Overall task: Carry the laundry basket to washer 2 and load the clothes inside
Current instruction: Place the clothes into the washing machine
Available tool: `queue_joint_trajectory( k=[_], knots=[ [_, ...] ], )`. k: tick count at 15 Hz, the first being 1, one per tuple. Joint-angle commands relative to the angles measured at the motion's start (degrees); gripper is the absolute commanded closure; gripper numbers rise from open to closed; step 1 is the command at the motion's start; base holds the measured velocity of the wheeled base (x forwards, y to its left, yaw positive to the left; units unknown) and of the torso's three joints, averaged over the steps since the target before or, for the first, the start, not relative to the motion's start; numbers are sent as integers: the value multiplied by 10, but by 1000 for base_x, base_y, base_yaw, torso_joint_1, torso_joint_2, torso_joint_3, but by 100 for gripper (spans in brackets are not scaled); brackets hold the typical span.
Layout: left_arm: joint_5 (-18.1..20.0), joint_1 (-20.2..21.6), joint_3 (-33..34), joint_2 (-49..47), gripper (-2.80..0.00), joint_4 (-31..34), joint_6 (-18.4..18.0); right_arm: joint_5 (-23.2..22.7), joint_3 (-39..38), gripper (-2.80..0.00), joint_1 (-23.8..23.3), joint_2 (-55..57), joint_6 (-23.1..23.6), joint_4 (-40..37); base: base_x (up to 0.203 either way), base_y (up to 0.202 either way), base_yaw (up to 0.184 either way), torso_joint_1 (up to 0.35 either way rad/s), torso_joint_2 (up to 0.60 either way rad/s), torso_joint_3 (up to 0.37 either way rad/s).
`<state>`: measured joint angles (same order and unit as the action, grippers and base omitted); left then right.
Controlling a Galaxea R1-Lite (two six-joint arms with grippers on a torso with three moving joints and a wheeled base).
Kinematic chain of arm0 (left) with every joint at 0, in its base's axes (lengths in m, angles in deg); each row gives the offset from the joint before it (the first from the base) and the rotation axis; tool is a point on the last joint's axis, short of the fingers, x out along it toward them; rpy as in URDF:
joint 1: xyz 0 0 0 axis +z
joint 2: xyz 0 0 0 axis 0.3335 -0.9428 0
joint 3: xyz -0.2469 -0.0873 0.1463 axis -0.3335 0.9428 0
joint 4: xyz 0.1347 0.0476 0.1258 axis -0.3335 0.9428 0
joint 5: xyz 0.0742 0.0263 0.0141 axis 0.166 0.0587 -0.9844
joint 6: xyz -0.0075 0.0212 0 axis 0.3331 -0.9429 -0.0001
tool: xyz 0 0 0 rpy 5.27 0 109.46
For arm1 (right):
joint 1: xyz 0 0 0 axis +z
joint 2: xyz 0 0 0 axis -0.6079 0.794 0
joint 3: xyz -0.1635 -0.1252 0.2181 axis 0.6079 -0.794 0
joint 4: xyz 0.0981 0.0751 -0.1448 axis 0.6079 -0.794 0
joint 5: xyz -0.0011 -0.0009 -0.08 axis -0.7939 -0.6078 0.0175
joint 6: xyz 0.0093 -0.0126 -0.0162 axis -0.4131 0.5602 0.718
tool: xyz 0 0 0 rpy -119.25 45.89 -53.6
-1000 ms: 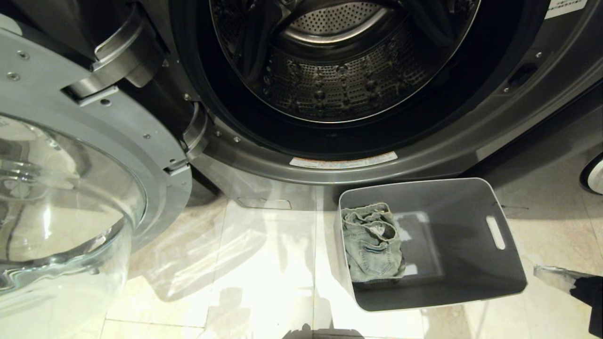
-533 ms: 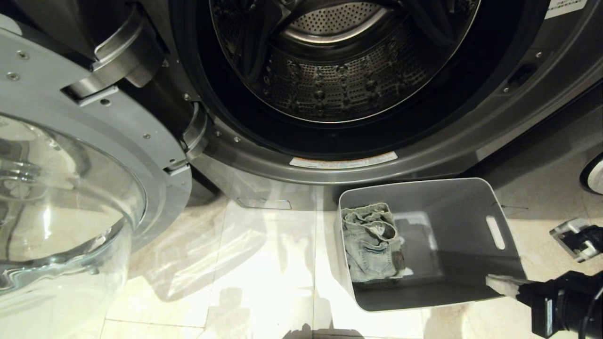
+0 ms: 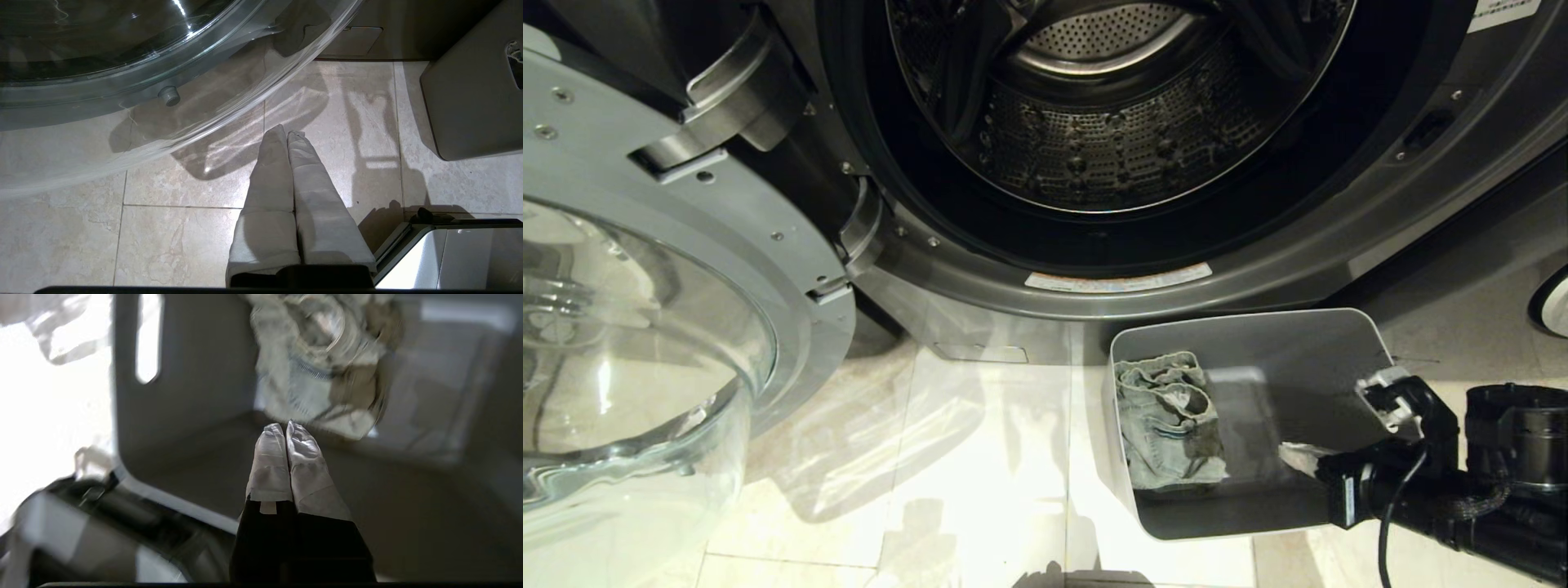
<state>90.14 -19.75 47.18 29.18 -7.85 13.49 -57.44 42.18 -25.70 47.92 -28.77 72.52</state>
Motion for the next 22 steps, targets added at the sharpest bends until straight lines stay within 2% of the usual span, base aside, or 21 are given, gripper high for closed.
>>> queue_joint_trajectory(
  k=[1,3,5,8,11,12,16,19,22],
  knots=[
    [0,0,0,1,0,0,0,16,-1,0,1,117,-1,106,0,0,0,0,0,0],
    [0,0,0,1,0,0,0,44,32,0,0,159,-6,124,0,0,0,0,0,0],
    [0,0,0,1,0,0,0,53,81,0,-7,186,-15,109,0,0,0,0,0,0],
    [0,0,0,1,0,0,-1,76,157,0,-14,224,-16,52,0,0,0,0,0,0],
    [0,0,0,1,0,0,0,142,206,0,-15,243,-18,-41,0,0,0,0,0,0],
    [0,0,0,1,0,0,0,151,212,0,-15,247,-18,-52,0,0,0,0,0,0],
    [0,0,0,1,0,0,0,140,212,0,-16,244,-28,-21,0,0,0,0,0,0],
    [0,0,0,1,0,0,0,53,211,0,-15,246,-38,39,0,0,0,0,0,0],
    [0,0,0,1,0,0,-1,48,220,0,-15,268,-38,41,0,0,0,0,0,0]
  ],
)
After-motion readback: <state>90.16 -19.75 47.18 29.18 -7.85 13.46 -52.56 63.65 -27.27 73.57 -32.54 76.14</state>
